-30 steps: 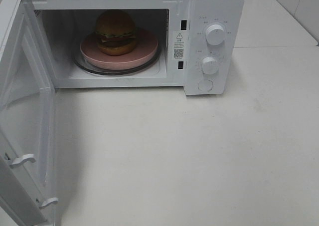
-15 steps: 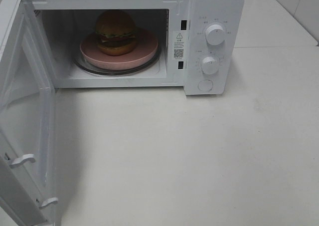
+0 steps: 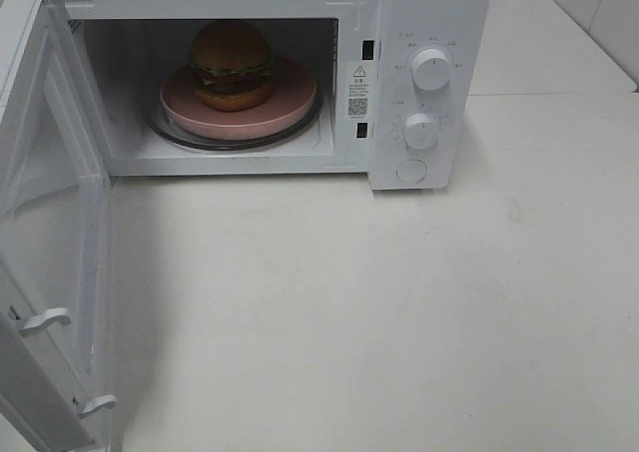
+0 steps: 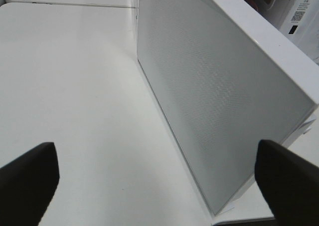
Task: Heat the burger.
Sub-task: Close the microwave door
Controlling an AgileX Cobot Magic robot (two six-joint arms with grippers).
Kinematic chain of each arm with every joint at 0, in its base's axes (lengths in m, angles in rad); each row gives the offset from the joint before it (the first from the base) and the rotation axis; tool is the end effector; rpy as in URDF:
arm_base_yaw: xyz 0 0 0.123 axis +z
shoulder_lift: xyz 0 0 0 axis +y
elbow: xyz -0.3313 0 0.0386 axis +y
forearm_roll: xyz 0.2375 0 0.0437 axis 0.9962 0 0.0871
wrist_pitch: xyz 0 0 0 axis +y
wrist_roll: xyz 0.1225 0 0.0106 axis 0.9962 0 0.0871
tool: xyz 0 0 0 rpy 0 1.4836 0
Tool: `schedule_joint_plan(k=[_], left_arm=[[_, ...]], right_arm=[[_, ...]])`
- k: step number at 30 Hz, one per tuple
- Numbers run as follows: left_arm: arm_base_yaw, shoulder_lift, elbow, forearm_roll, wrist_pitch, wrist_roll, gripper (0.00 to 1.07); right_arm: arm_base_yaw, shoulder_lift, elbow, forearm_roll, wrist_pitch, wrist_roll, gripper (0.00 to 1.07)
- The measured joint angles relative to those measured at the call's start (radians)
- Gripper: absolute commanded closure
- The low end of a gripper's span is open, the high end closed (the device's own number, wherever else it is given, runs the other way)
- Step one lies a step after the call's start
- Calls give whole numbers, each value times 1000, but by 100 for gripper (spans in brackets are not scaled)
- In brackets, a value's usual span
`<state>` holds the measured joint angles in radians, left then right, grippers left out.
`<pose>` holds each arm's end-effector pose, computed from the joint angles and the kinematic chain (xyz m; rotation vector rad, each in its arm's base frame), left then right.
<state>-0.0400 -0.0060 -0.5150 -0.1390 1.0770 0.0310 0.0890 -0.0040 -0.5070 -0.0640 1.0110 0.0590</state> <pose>-0.0388 -0.0135 0.2609 0.0818 2.0344 -0.1717 -0.0325 -0.0096 0.2653 -0.0283 1.9819 0.0202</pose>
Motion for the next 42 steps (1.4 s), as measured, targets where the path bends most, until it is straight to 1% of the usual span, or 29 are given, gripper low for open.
schedule_joint_plan(k=[17,19,20,22,25,27,28,29,30,31,32,33,34,35,36,37,38,39,40,41,42], left_arm=[[0,0,0,4,0,-3,7],[0,0,0,47,0,-31,9],[0,0,0,47,0,-31,9],[0,0,0,71,0,-54,9],[0,0,0,76,0,-57,10],[0,0,0,77,0,-61,15],[0,0,0,77,0,-61,15],[0,0,-2,77,0,-65,20],[0,0,-2,77,0,-65,20],[0,2,-14,78,0,-70,31],[0,9,-24,79,0,-74,39],[0,9,-24,79,0,-74,39],[0,33,-41,83,0,-73,55],[0,49,-48,91,0,-73,65],[0,49,-48,91,0,-73,65],[0,93,-60,110,-6,-73,83],[0,135,-63,127,-14,-73,92],[0,135,-63,127,-14,-73,92],[0,160,-65,134,-15,-73,107],[0,210,-65,159,-18,-72,107],[0,210,-65,159,-18,-72,107]], right_arm=[[0,0,0,0,0,0,31],[0,0,0,0,0,0,31],[0,0,0,0,0,0,31],[0,0,0,0,0,0,31],[0,0,0,0,0,0,31],[0,0,0,0,0,0,31],[0,0,0,0,0,0,31],[0,0,0,0,0,0,31],[0,0,0,0,0,0,31],[0,0,0,0,0,0,31],[0,0,0,0,0,0,31],[0,0,0,0,0,0,31],[0,0,0,0,0,0,32],[0,0,0,0,0,0,32],[0,0,0,0,0,0,32],[0,0,0,0,0,0,32],[0,0,0,0,0,0,32],[0,0,0,0,0,0,32],[0,0,0,0,0,0,32],[0,0,0,0,0,0,32],[0,0,0,0,0,0,32]])
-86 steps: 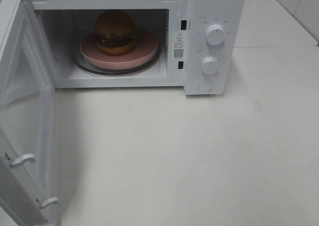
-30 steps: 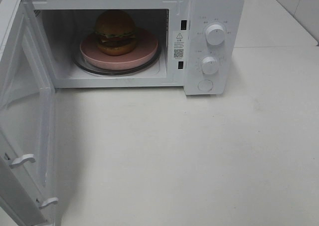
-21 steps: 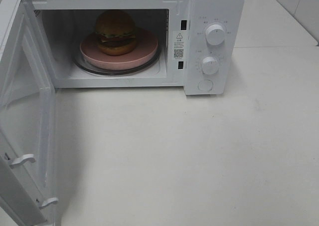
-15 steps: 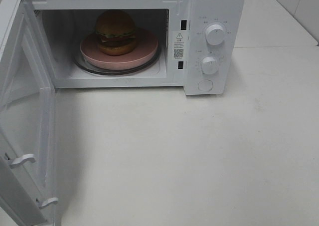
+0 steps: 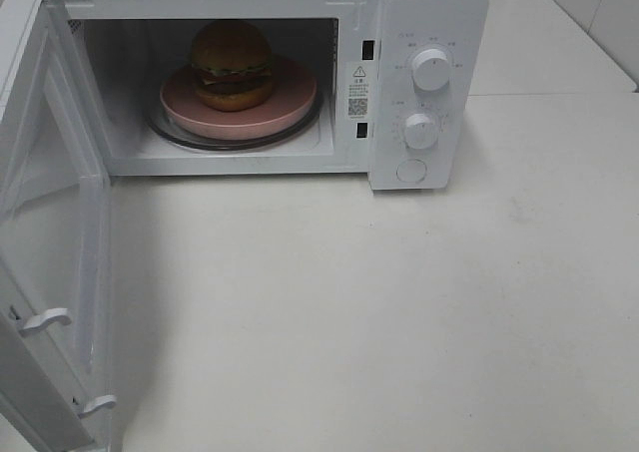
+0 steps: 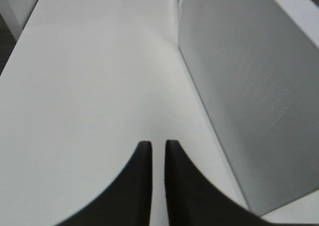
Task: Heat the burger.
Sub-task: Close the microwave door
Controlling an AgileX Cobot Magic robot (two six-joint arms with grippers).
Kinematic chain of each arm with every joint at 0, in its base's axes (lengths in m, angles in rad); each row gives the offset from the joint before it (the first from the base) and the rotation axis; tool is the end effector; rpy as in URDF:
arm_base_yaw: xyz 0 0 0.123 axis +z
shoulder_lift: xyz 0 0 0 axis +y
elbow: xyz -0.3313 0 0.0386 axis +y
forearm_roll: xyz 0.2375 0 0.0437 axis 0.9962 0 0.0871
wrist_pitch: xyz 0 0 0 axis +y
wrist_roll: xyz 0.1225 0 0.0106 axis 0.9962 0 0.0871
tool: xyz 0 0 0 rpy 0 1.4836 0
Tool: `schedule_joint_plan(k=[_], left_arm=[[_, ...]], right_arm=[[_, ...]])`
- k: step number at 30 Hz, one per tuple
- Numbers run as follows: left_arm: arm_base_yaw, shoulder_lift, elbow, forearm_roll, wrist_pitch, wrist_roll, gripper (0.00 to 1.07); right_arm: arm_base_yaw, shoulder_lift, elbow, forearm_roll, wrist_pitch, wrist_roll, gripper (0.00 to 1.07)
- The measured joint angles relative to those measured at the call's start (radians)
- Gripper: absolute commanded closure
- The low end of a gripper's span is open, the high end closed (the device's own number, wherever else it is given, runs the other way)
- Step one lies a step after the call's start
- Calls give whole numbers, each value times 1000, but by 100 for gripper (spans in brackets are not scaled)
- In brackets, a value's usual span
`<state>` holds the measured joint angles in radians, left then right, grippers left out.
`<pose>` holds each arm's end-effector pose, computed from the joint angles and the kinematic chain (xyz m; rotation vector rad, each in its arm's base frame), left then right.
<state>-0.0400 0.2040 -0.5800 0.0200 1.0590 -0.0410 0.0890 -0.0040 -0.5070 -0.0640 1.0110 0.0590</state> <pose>-0.0100 0.0025 0.2867 -0.0005 2.1665 -0.0220 -0.0325 -0.0096 0.2653 -0.0283 1.9819 0.0202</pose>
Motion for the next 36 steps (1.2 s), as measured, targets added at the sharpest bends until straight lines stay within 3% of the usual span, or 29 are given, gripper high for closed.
schedule_joint_plan(k=[5,11,18,23,27,36], left_arm=[[0,82,0,57,-58,0,107],[0,206,9,81,-275,10,107],[0,323,155,92,-527,61,107],[0,352,232,64,-680,68,107],[0,376,325,28,-919,68,107],[0,457,385,23,-1197,68,107]], right_arm=[[0,0,0,0,0,0,32],[0,0,0,0,0,0,32],[0,0,0,0,0,0,32],[0,0,0,0,0,0,32],[0,0,0,0,0,0,32],[0,0,0,0,0,0,32]])
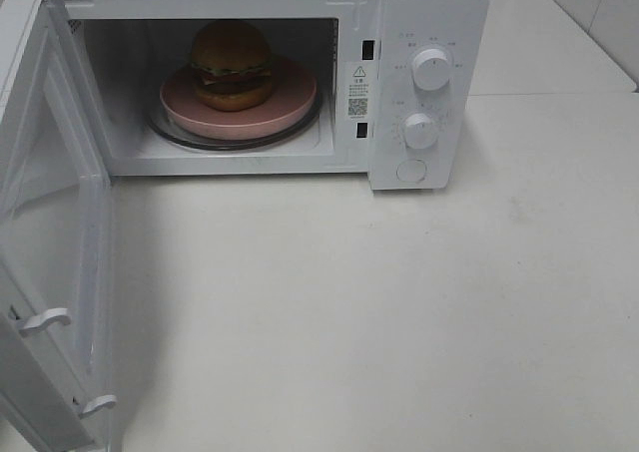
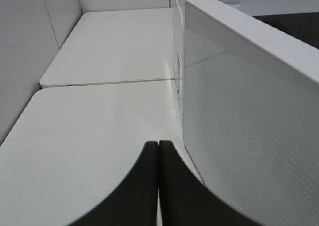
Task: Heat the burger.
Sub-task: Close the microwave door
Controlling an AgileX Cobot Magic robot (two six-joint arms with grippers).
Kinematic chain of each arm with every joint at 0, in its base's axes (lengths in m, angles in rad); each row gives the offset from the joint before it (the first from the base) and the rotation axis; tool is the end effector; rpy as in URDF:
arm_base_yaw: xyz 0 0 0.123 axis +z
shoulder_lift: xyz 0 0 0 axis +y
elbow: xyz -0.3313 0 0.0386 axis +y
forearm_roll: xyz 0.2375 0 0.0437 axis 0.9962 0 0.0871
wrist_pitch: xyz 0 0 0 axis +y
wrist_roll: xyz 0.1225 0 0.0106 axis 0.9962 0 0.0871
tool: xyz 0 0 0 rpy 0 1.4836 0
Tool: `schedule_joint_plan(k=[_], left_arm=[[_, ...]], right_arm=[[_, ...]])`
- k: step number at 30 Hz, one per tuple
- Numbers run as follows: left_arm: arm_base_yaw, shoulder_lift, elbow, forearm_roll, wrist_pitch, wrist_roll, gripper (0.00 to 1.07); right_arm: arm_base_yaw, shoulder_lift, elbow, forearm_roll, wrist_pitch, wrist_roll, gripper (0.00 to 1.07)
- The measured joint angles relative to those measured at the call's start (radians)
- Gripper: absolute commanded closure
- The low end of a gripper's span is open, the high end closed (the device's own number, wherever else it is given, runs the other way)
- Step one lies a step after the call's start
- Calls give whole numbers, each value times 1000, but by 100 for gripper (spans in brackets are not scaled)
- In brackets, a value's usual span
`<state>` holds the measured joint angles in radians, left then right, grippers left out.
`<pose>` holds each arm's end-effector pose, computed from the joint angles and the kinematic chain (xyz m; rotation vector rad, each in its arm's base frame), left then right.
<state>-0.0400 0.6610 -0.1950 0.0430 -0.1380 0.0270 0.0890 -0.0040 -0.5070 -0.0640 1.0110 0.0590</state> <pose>0.1132 -0.0053 0.2597 0.1034 1.8088 0.0157 -0.0325 -0.0096 0.2653 -0.0283 1.9819 0.0202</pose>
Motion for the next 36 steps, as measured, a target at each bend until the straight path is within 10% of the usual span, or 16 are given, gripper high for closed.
schedule_joint_plan(k=[8,18,36], left_arm=[[0,201,0,44,-177,-97,107],[0,397,-1,414,-411,-380,107],[-7,667,-67,549,-652,-412,107]], right_arm=[[0,0,0,0,0,0,32],[0,0,0,0,0,0,32],[0,0,0,0,0,0,32]])
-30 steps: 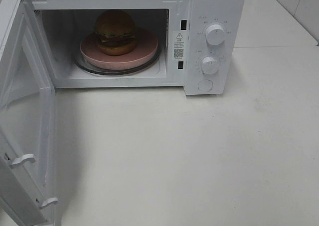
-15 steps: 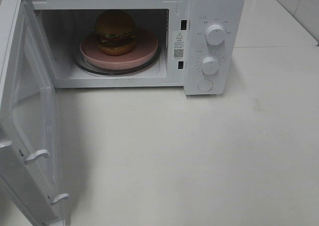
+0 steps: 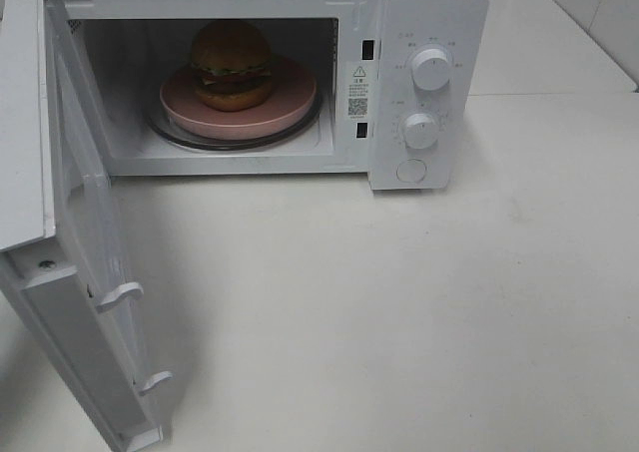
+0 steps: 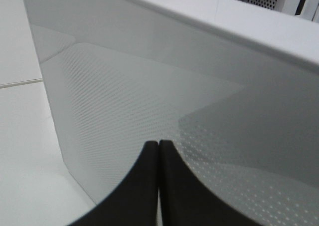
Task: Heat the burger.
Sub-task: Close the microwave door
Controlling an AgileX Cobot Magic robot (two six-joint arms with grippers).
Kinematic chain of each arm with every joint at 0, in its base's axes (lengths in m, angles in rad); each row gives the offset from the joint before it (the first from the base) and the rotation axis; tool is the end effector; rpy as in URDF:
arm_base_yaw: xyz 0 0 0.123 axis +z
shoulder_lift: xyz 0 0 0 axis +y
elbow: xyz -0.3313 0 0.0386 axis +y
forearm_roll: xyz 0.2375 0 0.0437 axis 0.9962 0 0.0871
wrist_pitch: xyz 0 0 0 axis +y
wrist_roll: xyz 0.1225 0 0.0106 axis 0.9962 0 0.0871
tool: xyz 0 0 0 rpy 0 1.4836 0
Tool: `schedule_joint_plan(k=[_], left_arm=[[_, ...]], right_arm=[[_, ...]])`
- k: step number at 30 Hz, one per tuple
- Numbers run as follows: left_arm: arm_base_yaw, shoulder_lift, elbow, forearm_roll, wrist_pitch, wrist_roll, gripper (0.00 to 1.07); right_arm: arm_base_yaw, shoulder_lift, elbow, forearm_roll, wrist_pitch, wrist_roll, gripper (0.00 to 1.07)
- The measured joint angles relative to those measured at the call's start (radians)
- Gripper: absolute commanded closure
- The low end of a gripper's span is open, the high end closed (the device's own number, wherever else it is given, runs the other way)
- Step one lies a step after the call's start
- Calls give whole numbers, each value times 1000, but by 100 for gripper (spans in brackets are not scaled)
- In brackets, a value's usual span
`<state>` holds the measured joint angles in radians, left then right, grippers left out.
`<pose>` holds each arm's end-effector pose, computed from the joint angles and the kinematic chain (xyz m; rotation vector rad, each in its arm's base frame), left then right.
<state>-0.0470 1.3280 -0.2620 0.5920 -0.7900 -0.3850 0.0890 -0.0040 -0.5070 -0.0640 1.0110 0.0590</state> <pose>0.2168 -0.0589 0.2356 0.3776 1.8056 -0.3698 -0.0325 -0.0096 0.2653 -0.0283 1.9819 0.0202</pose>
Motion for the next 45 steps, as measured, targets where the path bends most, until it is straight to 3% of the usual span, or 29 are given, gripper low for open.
schedule_joint_plan(k=[5,7,10,12,18,21,23,32,40,45], left_arm=[[-62,35,-35,-32,5,12,107],[-135,79,-64,-126,-1,42,107],[-152,90,-70,-159,-1,50,107],[-224,126,-94,-251,-1,84,107],[-336,192,-149,-377,-1,109,107],[-350,202,-159,-401,-1,115,107],[-415,247,-202,-485,-1,161,107],[-529,325,-305,-628,-1,256,107],[-639,428,-449,-858,-1,411,107],[-678,491,-540,-921,-1,448,107]], right_arm=[[0,0,0,0,0,0,32],[0,0,0,0,0,0,32],[0,0,0,0,0,0,32],[0,0,0,0,0,0,32],[0,0,0,0,-1,0,32],[0,0,0,0,-1,0,32],[0,0,0,0,-1,0,32],[0,0,0,0,-1,0,32],[0,0,0,0,-1,0,32],[0,0,0,0,-1,0,32]])
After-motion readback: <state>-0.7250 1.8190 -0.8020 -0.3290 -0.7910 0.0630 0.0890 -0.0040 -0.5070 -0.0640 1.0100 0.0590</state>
